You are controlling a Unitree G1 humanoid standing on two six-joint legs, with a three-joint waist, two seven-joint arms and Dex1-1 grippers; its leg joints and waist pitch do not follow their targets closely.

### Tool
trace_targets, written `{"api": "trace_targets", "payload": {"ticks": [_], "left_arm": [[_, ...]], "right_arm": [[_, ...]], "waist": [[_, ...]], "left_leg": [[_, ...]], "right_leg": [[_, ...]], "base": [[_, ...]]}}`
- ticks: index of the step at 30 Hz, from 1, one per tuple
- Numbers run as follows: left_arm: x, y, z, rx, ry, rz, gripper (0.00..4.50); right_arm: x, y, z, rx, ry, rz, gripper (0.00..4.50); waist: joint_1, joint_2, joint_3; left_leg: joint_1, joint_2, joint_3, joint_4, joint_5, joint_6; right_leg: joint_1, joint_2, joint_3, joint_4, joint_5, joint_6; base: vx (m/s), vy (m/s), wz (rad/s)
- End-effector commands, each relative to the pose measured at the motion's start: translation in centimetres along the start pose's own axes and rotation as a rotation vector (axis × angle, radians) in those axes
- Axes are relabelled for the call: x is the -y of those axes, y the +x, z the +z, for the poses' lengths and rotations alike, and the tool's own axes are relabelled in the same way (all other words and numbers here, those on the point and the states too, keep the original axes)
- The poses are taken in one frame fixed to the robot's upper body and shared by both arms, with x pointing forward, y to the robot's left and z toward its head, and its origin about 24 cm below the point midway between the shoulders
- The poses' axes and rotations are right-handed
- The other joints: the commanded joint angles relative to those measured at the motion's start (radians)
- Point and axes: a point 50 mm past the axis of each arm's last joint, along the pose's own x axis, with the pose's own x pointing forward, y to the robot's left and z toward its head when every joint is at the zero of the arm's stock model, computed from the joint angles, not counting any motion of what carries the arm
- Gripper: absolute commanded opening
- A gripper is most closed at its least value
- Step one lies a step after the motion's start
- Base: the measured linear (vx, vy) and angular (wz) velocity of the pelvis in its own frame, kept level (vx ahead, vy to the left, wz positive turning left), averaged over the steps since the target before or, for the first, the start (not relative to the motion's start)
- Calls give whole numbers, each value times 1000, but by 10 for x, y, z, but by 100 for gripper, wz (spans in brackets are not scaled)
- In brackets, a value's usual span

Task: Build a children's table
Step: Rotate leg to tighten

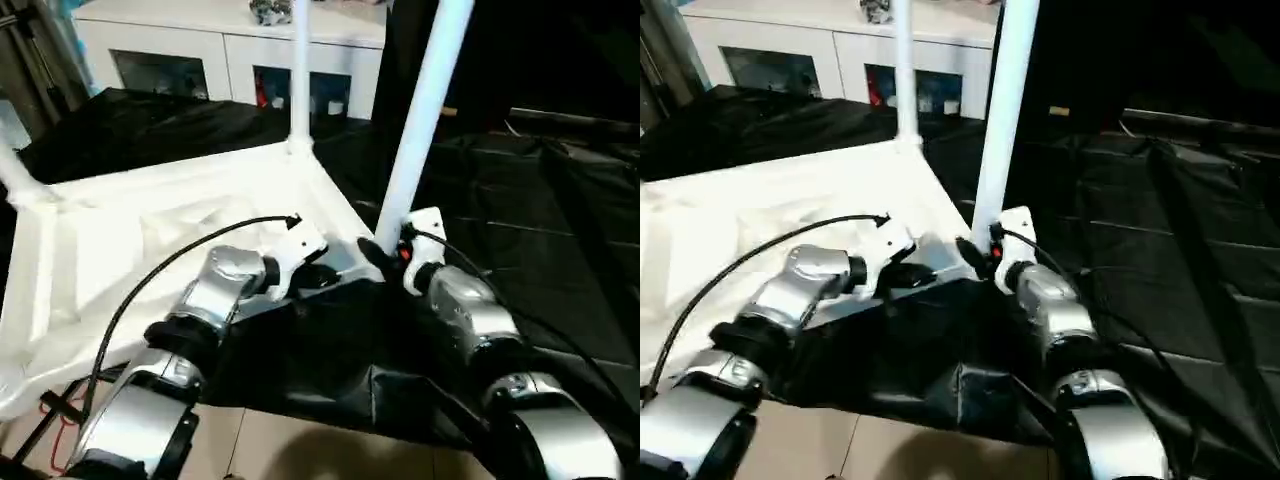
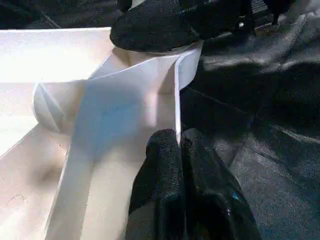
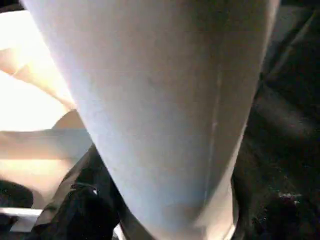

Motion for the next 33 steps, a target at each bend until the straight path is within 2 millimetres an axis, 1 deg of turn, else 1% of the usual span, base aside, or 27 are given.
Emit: {"api": "trace_targets", "payload": {"ticks": [1, 2, 3, 4, 5, 6, 7, 10, 12, 13, 14, 16, 17, 18, 19, 21, 23, 24, 25, 26, 28, 30, 31, 33], "left_arm": [[16, 18, 19, 64, 45, -90, 0], [16, 17, 18, 63, 48, -93, 0], [15, 14, 16, 62, 58, -104, 0], [15, 14, 16, 62, 58, -105, 0], [14, 13, 15, 60, 61, -108, 0], [14, 10, 14, 58, 68, -126, 0], [13, 7, 12, 51, 73, -137, 0], [13, 1, 7, 49, 88, -178, 0], [11, -3, 5, 47, 95, -192, 0], [11, -3, 5, 47, 96, -193, 0], [10, -6, 3, 43, 95, -203, 0], [9, -9, 2, 44, 102, -223, 0], [9, -9, 2, 44, 102, -223, 0], [9, -11, 2, 46, 105, -233, 0], [9, -13, 1, 43, 109, -246, 0], [8, -16, -1, 35, 111, -262, 0], [7, -20, -2, 25, 114, -285, 0], [7, -20, -2, 23, 114, -289, 0], [7, -20, -2, 22, 114, -290, 0], [7, -21, -3, 19, 115, -299, 0], [7, -21, -3, 17, 116, -304, 0], [7, -21, -3, 17, 115, -303, 0], [7, -21, -3, 17, 115, -297, 0], [7, -20, -3, 17, 113, -287, 0]], "right_arm": [[-28, 9, -20, -94, 18, 130, 315], [-27, 8, -19, -91, 8, 135, 331], [-23, 6, -16, -86, -36, 155, 338], [-22, 5, -16, -86, -38, 156, 348], [-21, 4, -15, -83, -45, 179, 348], [-20, 0, -14, -77, -60, 242, 348], [-20, -3, -12, -70, -82, 294, 348], [-18, -13, -11, -70, -157, 409, 348], [-14, -21, -11, -78, -157, 489, 348], [-14, -22, -11, -79, -158, 500, 348], [-10, -27, -9, -84, -160, 541, 348], [-7, -31, -7, -86, -154, 569, 348], [-7, -31, -7, -86, -154, 569, 348], [-5, -33, -6, -88, -148, 584, 334], [-4, -36, -6, -101, -132, 621, 334], [-4, -40, -6, -122, -110, 665, 308], [-3, -44, -6, -137, -96, 696, 302], [-3, -44, -7, -142, -95, 703, 288], [-3, -44, -7, -142, -95, 704, 288], [-4, -45, -8, -147, -96, 713, 271], [-5, -45, -8, -148, -94, 718, 267], [-7, -45, -9, -147, -88, 718, 261], [-8, -44, -9, -146, -84, 715, 259], [-9, -43, -10, -142, -85, 702, 258]], "waist": [[-1, 6, -50], [-1, 5, -49], [-1, 4, -49], [0, 5, -51], [0, 5, -51], [0, 2, -52], [1, 3, -53], [6, 1, -55], [10, 1, -54], [12, 1, -53], [13, -2, -53], [19, 0, -51], [22, 1, -51], [23, 1, -50], [25, 0, -50], [30, -1, -52], [34, -2, -54], [34, 0, -54], [34, 0, -54], [35, 0, -54], [35, 2, -53], [36, 1, -52], [35, 3, -52], [35, 2, -53]], "left_leg": [[0, 21, -2, -64, -248, 27], [1, 21, -1, -63, -251, 28], [0, 22, -2, -63, -253, 30], [-1, 21, -2, -62, -248, 31], [-2, 22, -2, -62, -241, 32], [-2, 22, -1, -61, -233, 39], [-3, 22, 0, -59, -221, 50], [-6, 23, 1, -55, -180, 74], [-8, 24, 2, -53, -170, 86], [-7, 25, 4, -52, -177, 91], [-6, 27, 4, -53, -181, 90], [-3, 28, 5, -53, -199, 89], [-3, 29, 4, -55, -207, 82], [-3, 29, 4, -55, -211, 72], [-2, 29, 3, -56, -214, 68], [-3, 29, 3, -54, -195, 72], [-3, 28, 4, -52, -174, 79], [-4, 28, 3, -52, -169, 81], [-4, 29, 4, -52, -166, 78], [-3, 29, 3, -52, -167, 76], [-2, 29, 4, -53, -179, 69], [-2, 29, 3, -54, -188, 62], [-2, 29, 2, -55, -191, 59], [-2, 29, 2, -55, -188, 56]], "right_leg": [[46, -59, 45, -82, -182, -214], [46, -59, 45, -82, -185, -215], [47, -60, 44, -83, -191, -214], [48, -60, 44, -82, -187, -213], [49, -60, 45, -80, -178, -214], [50, -59, 45, -79, -159, -219], [52, -59, 44, -76, -132, -226], [56, -59, 43, -69, -60, -242], [58, -56, 40, -66, -38, -250], [56, -57, 40, -67, -46, -255], [55, -58, 40, -68, -57, -255], [53, -59, 40, -71, -100, -252], [52, -60, 40, -72, -127, -248], [51, -61, 41, -73, -144, -244], [51, -60, 41, -75, -155, -239], [52, -60, 42, -71, -131, -239], [54, -59, 42, -67, -94, -244], [53, -60, 41, -66, -82, -249], [52, -60, 40, -65, -75, -251], [52, -60, 40, -65, -75, -252], [51, -61, 40, -67, -94, -251], [52, -62, 40, -69, -115, -246], [52, -61, 40, -69, -122, -243], [52, -61, 40, -69, -118, -242]], "base": [[0, 0, 0], [0, 0, 0], [0, 0, 0], [0, 0, 0], [0, 0, 0], [0, 0, 0], [0, 0, 0], [0, 0, 0], [0, 0, 0], [0, 0, 0], [0, 0, 0], [0, 0, 0], [0, 0, 0], [0, 0, 0], [0, 0, 0], [0, 0, 0], [0, 0, 0], [0, 0, 0], [0, 0, 0], [0, 0, 0], [0, 0, 0], [0, 0, 0], [0, 0, 0], [0, 0, 0]]}}
